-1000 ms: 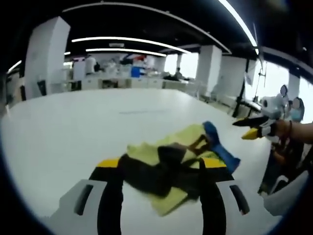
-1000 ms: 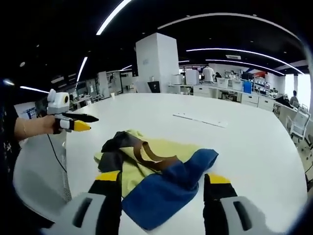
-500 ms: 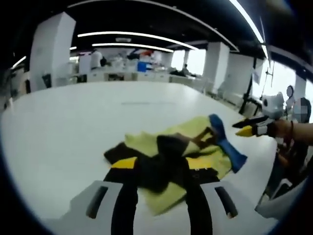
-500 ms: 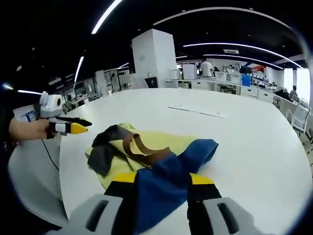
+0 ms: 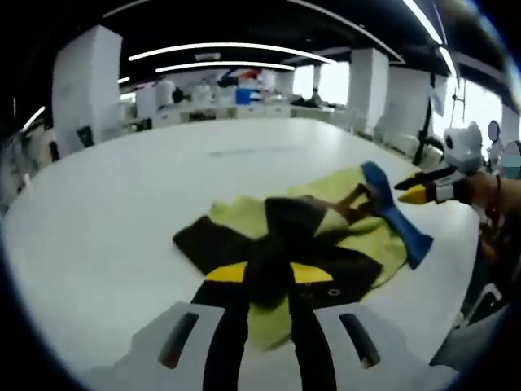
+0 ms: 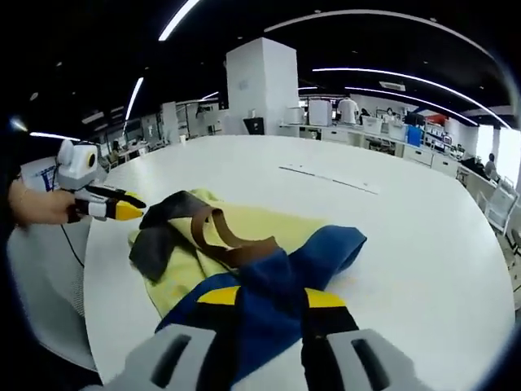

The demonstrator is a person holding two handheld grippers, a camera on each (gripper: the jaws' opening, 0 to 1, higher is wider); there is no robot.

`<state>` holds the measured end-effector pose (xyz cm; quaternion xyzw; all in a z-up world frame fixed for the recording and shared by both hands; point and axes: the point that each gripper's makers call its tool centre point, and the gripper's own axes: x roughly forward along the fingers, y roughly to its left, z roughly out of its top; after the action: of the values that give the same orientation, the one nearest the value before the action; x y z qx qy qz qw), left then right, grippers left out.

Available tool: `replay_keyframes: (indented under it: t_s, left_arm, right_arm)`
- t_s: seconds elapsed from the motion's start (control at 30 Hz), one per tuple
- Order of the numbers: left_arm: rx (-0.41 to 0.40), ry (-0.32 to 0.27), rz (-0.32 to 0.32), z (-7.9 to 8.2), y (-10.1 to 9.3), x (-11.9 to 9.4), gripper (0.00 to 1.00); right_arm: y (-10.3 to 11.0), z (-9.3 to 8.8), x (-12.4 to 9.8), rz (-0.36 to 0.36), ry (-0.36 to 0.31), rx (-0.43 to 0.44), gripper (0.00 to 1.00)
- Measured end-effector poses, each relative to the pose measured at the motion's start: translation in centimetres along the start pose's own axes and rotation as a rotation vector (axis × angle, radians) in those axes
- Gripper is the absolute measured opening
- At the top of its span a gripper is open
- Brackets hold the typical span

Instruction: Fold the garment on the visible template until the final outline fits inside the template.

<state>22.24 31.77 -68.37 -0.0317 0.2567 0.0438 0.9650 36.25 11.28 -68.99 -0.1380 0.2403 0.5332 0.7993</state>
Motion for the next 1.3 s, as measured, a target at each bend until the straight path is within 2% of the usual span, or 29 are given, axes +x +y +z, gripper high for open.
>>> replay_keyframes:
  t_s: [0.07,0.23,0.4,0.63,0.8,1.03,1.3]
  left_arm:
    - [0.016,-0.004,0.026,-0.1,0.0,-0.1,0.13]
    - [0.019,0.007,0.015,-0.5,-0.6,0.3,0.12]
    - [0.02,0.015,0.037,-0.6,-0.2,0.4,0.12]
    - [0.097,0.027,0.048,-0.8,-0.9,0.6,0.11]
    - [0.122,0.054,0.071,-1.3,-0.5,1.2,0.11]
    - [0.103,0.062,0.082,-1.5,0.1,1.5,0.05]
    - [0.102,0.053,0.088,-1.3,0.4,0.8,0.0]
  right_arm:
    - [-0.2,-0.2,0.3,-0.006,0.009,-0.009,0.22]
    - [-0.7,-1.1,1.0,-0.017,0.041,-0.012,0.17]
    - [-1.0,-1.1,1.2,-0.024,0.044,-0.003,0.12]
    - [-1.2,-1.3,1.5,-0.032,0.049,0.016,0.09]
    - [-1.1,-1.2,1.8,-0.035,0.046,0.014,0.06]
    - [-1.4,-1.3,1.9,-0.048,0.051,0.014,0.04]
    - [-1.3,-1.6,1.9,-0.041,0.059,0.012,0.0]
